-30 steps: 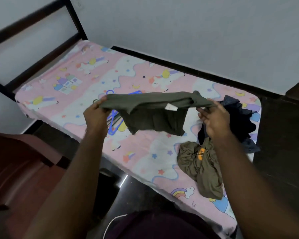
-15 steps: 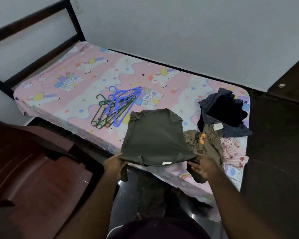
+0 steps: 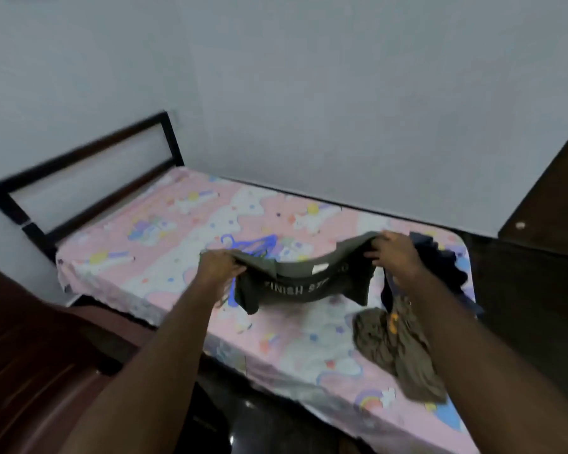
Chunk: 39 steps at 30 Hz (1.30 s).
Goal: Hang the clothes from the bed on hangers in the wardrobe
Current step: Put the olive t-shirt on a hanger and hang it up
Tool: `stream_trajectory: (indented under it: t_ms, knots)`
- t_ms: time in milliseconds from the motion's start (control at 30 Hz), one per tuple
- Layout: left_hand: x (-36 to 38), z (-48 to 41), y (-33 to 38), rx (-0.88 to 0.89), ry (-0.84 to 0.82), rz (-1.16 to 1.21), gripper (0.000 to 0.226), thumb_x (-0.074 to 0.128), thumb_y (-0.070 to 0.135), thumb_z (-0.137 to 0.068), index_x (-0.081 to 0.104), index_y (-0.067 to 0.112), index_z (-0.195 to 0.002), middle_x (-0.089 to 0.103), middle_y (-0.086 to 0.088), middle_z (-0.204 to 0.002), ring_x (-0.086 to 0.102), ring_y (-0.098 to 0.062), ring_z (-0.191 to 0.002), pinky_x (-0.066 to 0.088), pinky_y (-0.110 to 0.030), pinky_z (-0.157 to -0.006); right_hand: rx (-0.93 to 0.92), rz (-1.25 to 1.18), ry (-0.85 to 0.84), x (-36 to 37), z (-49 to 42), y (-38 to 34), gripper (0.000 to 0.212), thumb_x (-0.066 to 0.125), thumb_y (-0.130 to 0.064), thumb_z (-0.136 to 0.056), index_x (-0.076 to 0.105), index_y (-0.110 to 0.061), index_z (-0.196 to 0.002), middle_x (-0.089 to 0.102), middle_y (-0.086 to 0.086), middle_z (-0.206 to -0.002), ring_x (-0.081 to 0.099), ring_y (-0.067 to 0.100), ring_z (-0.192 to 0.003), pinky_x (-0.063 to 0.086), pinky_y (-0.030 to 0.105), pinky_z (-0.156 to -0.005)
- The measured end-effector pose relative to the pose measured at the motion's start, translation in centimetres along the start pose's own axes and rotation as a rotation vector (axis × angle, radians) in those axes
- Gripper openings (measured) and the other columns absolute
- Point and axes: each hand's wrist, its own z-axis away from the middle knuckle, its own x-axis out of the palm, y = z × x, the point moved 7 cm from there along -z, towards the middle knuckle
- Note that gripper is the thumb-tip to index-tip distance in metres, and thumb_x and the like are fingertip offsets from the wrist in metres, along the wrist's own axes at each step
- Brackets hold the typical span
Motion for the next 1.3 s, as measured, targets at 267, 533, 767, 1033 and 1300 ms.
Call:
stream_trajectory:
  t_ms: [267,533,767,1033,1300]
  knots:
    - [0.7,3.5,19.7,0.49,-0.055,-0.075,0.027,0.034,-0.011,-0.097,0.059,-0.004,-0.104,0.061,-0.016,-0.078,0.067,-0.011,-0.051,0.055,-0.018,-0.053,-0.415,0.109,0.125,-3.4,1.4,-17.2,0.03,0.061,-0.024,-0.095,0.072,0.001,-0.084,0.069,0.006,-0.074,0.064,0.007,-0.057,0.054,0.025,-0.062]
    - [-2.6,3.4,28.7,0.523,0.118,-0.406,0.025,0.035,-0.005,-0.094,0.059,-0.004,-0.087,0.063,-0.025,-0.073,0.064,-0.019,-0.045,0.054,-0.023,-0.044,-0.463,0.115,0.206,-7.7,0.2,-24.9,0.031,0.062,-0.018,-0.096,0.058,-0.003,-0.069,0.063,0.023,-0.075,0.064,0.011,-0.052,0.051,0.024,-0.059]
    - [-3.2,6.9,36.3,0.743,0.246,-0.519,0.024,0.042,-0.002,-0.09,0.062,0.0,-0.077,0.066,-0.011,-0.055,0.066,-0.018,-0.047,0.05,-0.019,-0.045,-0.772,0.624,0.453,-9.0,2.5,-33.9,0.031,0.053,-0.024,-0.098,0.052,-0.009,-0.071,0.053,0.006,-0.069,0.054,0.029,-0.075,0.035,0.033,-0.065]
    - [-4.3,5.6,35.4,0.617,0.161,-0.451,0.029,0.055,0.02,-0.095,0.066,-0.002,-0.11,0.066,-0.006,-0.091,0.067,-0.021,-0.084,0.057,-0.024,-0.075,-0.669,0.415,0.263,-9.3,3.4,-33.3,0.029,0.052,-0.012,-0.098,0.057,-0.003,-0.071,0.066,0.016,-0.067,0.062,0.007,-0.044,0.044,0.022,-0.051]
    - [-3.1,1.8,26.9,0.308,-0.228,-0.621,0.032,0.043,-0.02,-0.088,0.069,-0.007,-0.101,0.066,-0.026,-0.104,0.067,-0.028,-0.084,0.058,-0.021,-0.064,-0.329,0.619,-0.254,-6.4,1.2,-22.9,0.016,0.053,-0.015,-0.1,0.068,-0.009,-0.097,0.074,0.014,-0.082,0.074,0.024,-0.074,0.054,0.03,-0.065]
